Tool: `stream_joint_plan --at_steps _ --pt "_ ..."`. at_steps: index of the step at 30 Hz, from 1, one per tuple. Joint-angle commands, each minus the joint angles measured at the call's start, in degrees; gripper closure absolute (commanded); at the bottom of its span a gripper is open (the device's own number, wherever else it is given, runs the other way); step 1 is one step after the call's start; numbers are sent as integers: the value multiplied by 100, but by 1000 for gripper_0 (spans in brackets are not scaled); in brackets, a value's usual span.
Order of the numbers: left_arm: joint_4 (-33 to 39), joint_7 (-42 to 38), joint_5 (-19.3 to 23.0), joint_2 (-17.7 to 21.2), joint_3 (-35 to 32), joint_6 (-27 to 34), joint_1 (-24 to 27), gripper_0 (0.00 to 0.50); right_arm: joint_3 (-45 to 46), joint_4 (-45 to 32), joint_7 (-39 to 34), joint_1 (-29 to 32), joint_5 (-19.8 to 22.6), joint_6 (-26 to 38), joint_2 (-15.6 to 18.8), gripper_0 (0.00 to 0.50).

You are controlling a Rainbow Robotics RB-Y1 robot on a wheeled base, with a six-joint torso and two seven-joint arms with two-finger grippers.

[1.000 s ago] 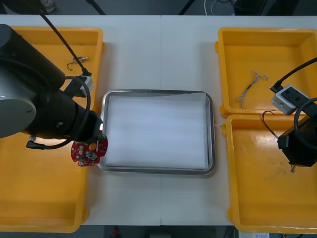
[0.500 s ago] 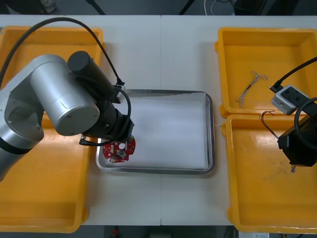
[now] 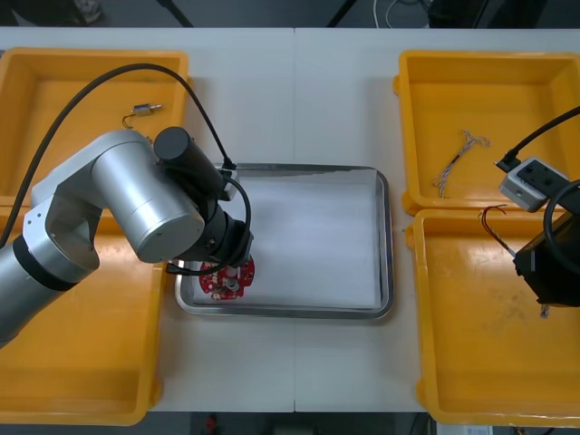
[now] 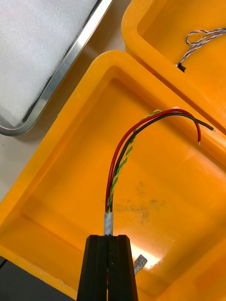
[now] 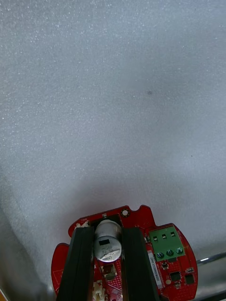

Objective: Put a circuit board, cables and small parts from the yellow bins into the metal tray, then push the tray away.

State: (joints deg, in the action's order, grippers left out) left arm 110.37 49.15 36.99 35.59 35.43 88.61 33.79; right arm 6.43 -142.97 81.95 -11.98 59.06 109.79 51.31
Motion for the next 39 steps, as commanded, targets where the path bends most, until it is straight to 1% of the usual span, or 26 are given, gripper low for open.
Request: stream_joint_plan --at_steps 1,2,3,4,5,6,13,16,19,21,24,26,29,31,34,38,39 --pt "-77 -55 -104 -61 122 -195 216 497 -28 -178 -136 -129 36 21 221 500" --pt "-77 -46 -104 -61 122 -187 216 457 -28 -178 -127 -129 36 21 221 500" --pt "-77 -46 -104 -52 122 -187 216 275 -28 -169 -118 -129 36 21 221 500" --pt "-77 -46 -104 -52 122 -187 216 194 -28 -178 -118 -129 36 21 221 500" --pt "-77 -46 -104 -52 122 -187 216 58 -28 -169 -118 -129 36 21 230 500" --pt "-77 -55 -95 -52 122 -187 216 0 -28 -169 -110 -129 27 21 221 500" --pt "29 -90 -25 -52 43 -108 251 0 -28 -169 -92 -129 45 21 221 500" --pt "178 -116 28 -61 -37 33 260 0 -28 -169 -92 -129 45 21 230 500" --pt "407 -143 81 -61 -168 376 330 0 -28 -169 -83 -120 80 21 230 500" --pt "600 -143 151 -61 -335 692 392 0 -37 -169 -66 -129 159 21 256 500" --pt "723 -116 283 -61 -581 1000 506 0 -160 -169 -30 -226 291 21 318 500" --pt "741 -81 388 -61 -792 1272 638 0 -450 -178 -30 -445 379 21 432 500" --pt "732 -19 503 -35 -1162 1562 796 0 -845 -169 -22 -797 387 21 555 500" --pt "706 16 564 -8 -1390 1642 831 0 -1065 -169 -22 -999 379 21 599 500" --pt "679 183 670 88 -1777 1729 840 0 -1381 -152 -22 -1342 387 21 608 500" --pt "618 596 678 308 -2313 2002 840 0 -2005 59 -22 -1948 484 21 608 500" --pt "591 640 678 334 -2357 2019 849 0 -2084 77 -22 -2010 493 21 599 500"
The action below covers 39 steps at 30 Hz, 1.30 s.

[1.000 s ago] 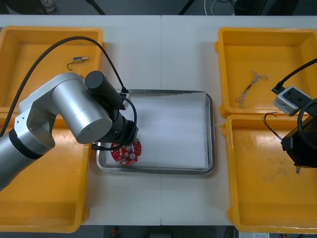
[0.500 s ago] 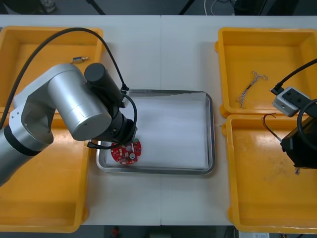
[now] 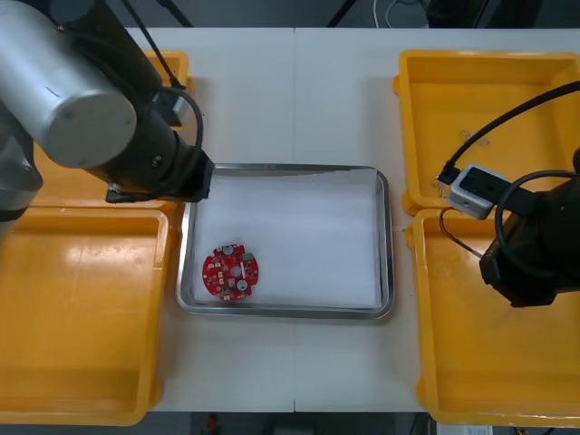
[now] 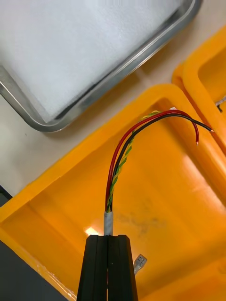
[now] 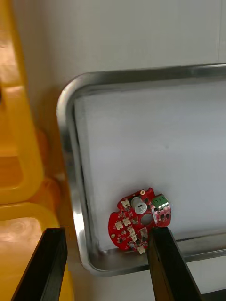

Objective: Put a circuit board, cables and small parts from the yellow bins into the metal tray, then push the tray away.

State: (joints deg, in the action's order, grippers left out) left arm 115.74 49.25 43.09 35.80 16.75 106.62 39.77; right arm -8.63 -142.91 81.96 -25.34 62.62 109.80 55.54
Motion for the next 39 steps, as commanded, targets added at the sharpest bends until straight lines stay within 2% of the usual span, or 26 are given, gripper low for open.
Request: stream_joint_plan --at_steps 1,7,8,13,15,21,22,26,33,39 --pt "-17 753 85 367 -629 263 259 0 -771 132 -23 -859 154 20 168 500" --pt "-632 1289 103 666 -831 263 514 0 -1650 457 -23 -1685 145 20 -34 500" --pt "-949 1482 129 718 -831 202 664 0 -1914 615 -14 -1957 136 20 -192 500" --pt "-1845 1983 305 771 -831 -53 1085 0 -2468 966 101 -2564 57 20 -755 500" --pt "-2302 2203 340 771 -831 -203 1323 0 -2687 1133 171 -2775 -119 20 -1054 500" --pt "-3304 2432 384 762 -822 -695 1736 0 -3153 1415 408 -2898 -576 -319 -1599 500" --pt "-3304 2432 384 762 -822 -695 1736 0 -3153 1415 408 -2898 -576 -319 -1599 500" --pt "-3849 2449 401 745 -831 -906 1999 0 -3566 1643 1155 -2915 -1024 -749 -1757 500" --pt "-4578 2361 261 622 -822 -1002 2360 0 -4120 2012 1850 -2915 -1428 -1558 -1757 500" --pt "-5387 2203 129 490 -822 -1679 2562 0 -4700 2425 2263 -2915 -1727 -2173 -1757 500"
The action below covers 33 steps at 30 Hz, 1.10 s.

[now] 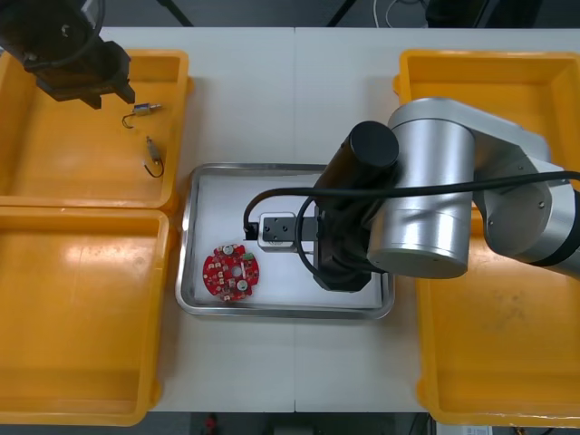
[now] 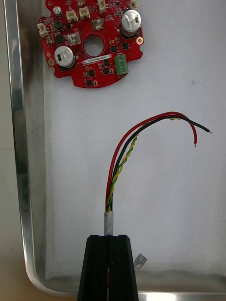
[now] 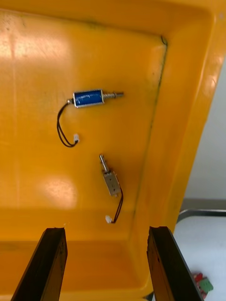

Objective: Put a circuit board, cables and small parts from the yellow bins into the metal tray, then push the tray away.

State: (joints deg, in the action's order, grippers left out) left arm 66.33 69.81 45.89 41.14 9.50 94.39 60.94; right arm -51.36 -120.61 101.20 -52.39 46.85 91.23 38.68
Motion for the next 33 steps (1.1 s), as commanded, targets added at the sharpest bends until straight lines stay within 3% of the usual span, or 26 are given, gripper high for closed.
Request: stream_joint_plan --at_steps 1,8,13,19,20,21,23,24,33 --pt "-516 138 -169 -54 -98 -519 454 0 -480 231 339 -210 -141 -360 -71 500" --pt "-1140 111 -362 -186 -98 -1125 612 0 -981 539 339 -201 -335 -720 -71 500" --pt "-1360 164 -740 -423 -71 -1582 664 0 -1122 776 339 -201 -335 -817 -80 500" --pt "-1474 234 -898 -546 342 -2118 664 0 -1130 846 330 -193 -326 -826 -106 500" --pt "-1509 252 -872 -564 412 -2224 664 0 -1130 855 339 -193 -352 -835 -106 445" --pt "-1544 278 -863 -572 447 -2285 664 0 -1113 846 339 -184 -361 -835 -106 345" --pt "-1571 340 -881 -581 535 -2356 664 0 -1078 846 321 -193 -361 -835 -106 21" --pt "-1580 357 -889 -581 553 -2356 656 0 -1051 846 339 -184 -361 -835 -115 0" --pt "-2107 946 -881 -704 579 -2953 656 0 -665 846 348 -61 -308 -773 -133 0"
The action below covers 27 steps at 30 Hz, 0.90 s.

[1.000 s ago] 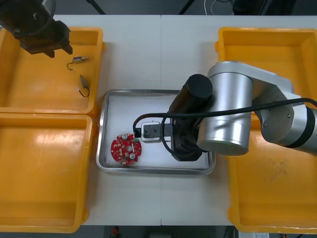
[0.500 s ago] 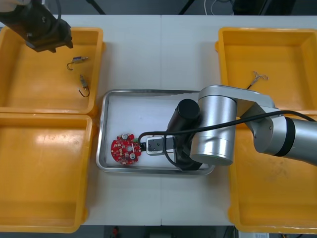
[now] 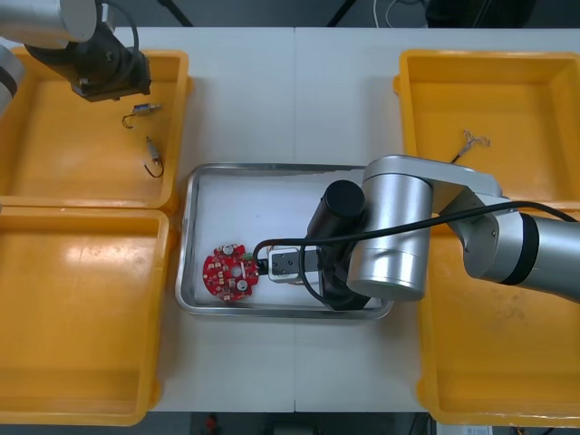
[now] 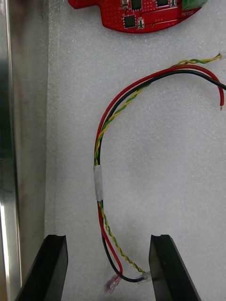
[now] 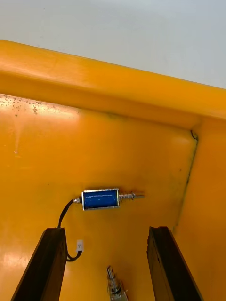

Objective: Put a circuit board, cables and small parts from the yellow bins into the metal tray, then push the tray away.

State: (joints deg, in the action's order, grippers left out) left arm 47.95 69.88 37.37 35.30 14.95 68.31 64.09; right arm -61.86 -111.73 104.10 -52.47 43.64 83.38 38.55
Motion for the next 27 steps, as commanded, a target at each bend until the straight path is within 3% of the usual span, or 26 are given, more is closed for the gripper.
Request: stream_joint_plan --at_steps 1,13,20,27 --pt "-366 1028 -19 -146 34 -441 350 0 482 -42 58 -18 22 55 -120 0" --pt "-779 1388 113 -304 342 -1100 341 0 2064 -262 23 492 57 1549 -383 0" --pt "-902 1476 200 -304 509 -1285 341 0 2846 -640 -13 580 57 2662 -251 0" --pt "-998 1599 262 -304 571 -1364 332 0 3787 -798 -92 597 145 2662 -128 0"
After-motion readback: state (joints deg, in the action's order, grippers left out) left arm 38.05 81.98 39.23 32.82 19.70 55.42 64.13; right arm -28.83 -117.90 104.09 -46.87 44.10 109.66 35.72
